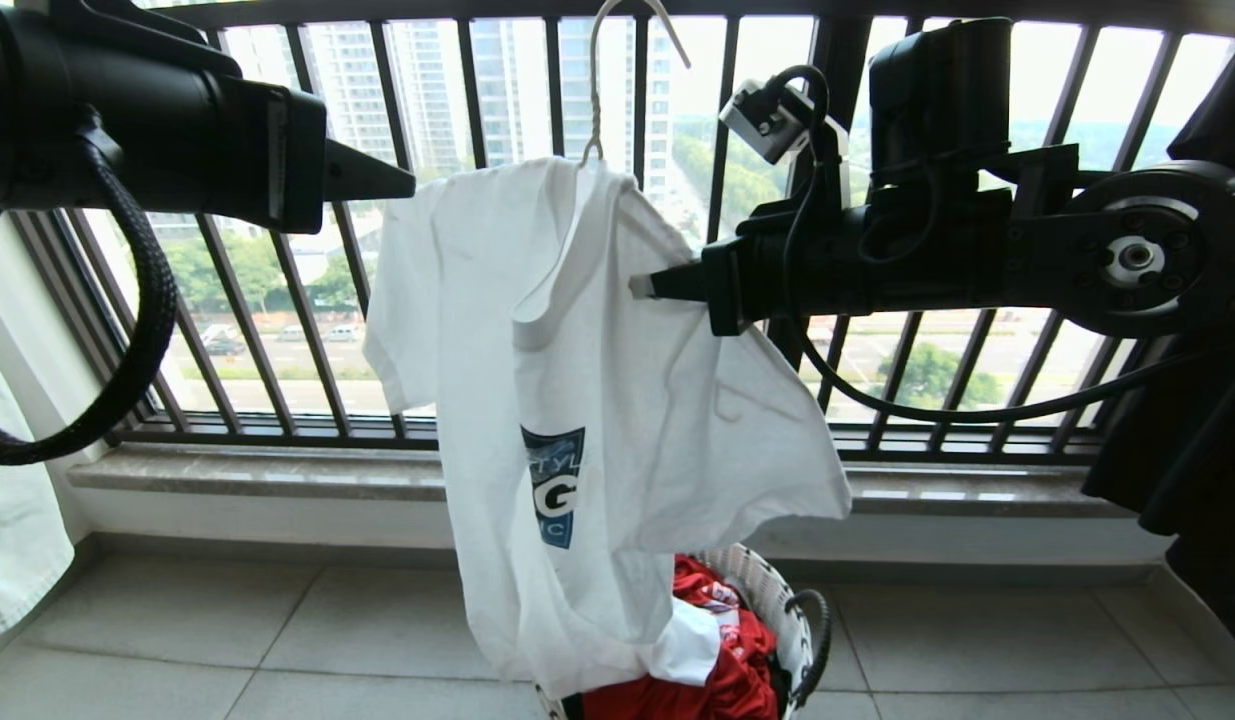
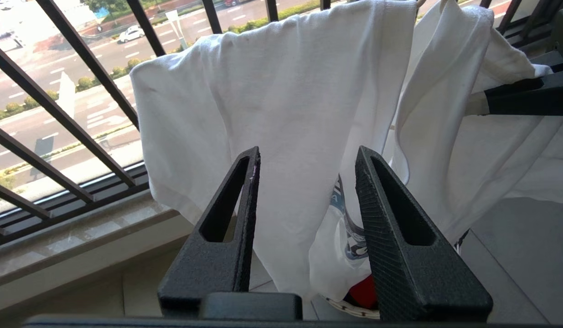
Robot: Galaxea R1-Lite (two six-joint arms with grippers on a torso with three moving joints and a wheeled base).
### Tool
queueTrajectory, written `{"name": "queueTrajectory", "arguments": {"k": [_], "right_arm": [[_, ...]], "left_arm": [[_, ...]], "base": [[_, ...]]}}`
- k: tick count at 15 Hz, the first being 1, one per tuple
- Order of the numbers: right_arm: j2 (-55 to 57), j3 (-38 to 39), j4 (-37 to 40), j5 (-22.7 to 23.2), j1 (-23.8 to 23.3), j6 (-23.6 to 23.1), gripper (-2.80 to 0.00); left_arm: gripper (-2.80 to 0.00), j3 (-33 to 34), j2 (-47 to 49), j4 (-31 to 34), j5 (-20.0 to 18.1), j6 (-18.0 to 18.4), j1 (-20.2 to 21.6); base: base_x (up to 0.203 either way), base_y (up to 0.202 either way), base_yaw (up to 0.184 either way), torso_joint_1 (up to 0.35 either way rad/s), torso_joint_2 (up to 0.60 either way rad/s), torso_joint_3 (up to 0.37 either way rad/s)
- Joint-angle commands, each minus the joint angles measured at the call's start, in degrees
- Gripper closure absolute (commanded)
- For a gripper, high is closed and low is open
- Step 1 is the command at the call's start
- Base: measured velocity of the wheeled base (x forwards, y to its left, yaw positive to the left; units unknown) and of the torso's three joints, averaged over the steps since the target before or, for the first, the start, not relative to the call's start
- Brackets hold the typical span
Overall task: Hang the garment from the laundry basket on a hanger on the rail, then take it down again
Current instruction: Hang the clothes on the clothes rack, then hang the clothes rack on the clothesline
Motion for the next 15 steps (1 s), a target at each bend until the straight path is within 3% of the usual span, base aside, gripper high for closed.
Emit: {"name": "queueTrajectory", "arguments": {"k": [1, 3, 5, 8, 11, 15], "right_arm": [[-0.98, 0.67, -0.01, 0.19, 0.04, -0.05, 0.00], [-1.25, 1.03, -0.01, 0.88, 0.13, -0.14, 0.00], [-1.56, 2.62, -0.08, 2.06, 0.05, -0.29, 0.00], [-2.65, 6.83, -0.37, 2.98, 0.13, -4.03, 0.00], [-3.09, 7.18, -0.10, 3.87, -0.07, -4.24, 0.00], [-4.56, 8.06, 0.03, 4.96, -1.10, -4.27, 0.00]], "left_arm": [[0.00, -1.22, -0.31, 2.47, 0.05, -0.02, 0.20], [0.00, -3.11, -0.26, 4.98, -0.01, 0.49, 0.20], [0.00, -4.63, 0.16, 6.67, -0.64, 3.89, 0.23], [0.00, -5.38, 0.94, 8.58, -3.12, 7.14, 0.57], [0.00, -9.50, 4.48, 9.13, -3.29, 7.07, 1.16], [0.00, -11.66, 5.50, 16.64, -3.80, 7.98, 1.26]], "base": [[0.000, 0.000, 0.000, 0.000, 0.00, 0.000], [0.000, 0.000, 0.000, 0.000, 0.00, 0.000], [0.000, 0.000, 0.000, 0.000, 0.00, 0.000], [0.000, 0.000, 0.000, 0.000, 0.00, 0.000], [0.000, 0.000, 0.000, 0.000, 0.00, 0.000], [0.000, 0.000, 0.000, 0.000, 0.00, 0.000]]}}
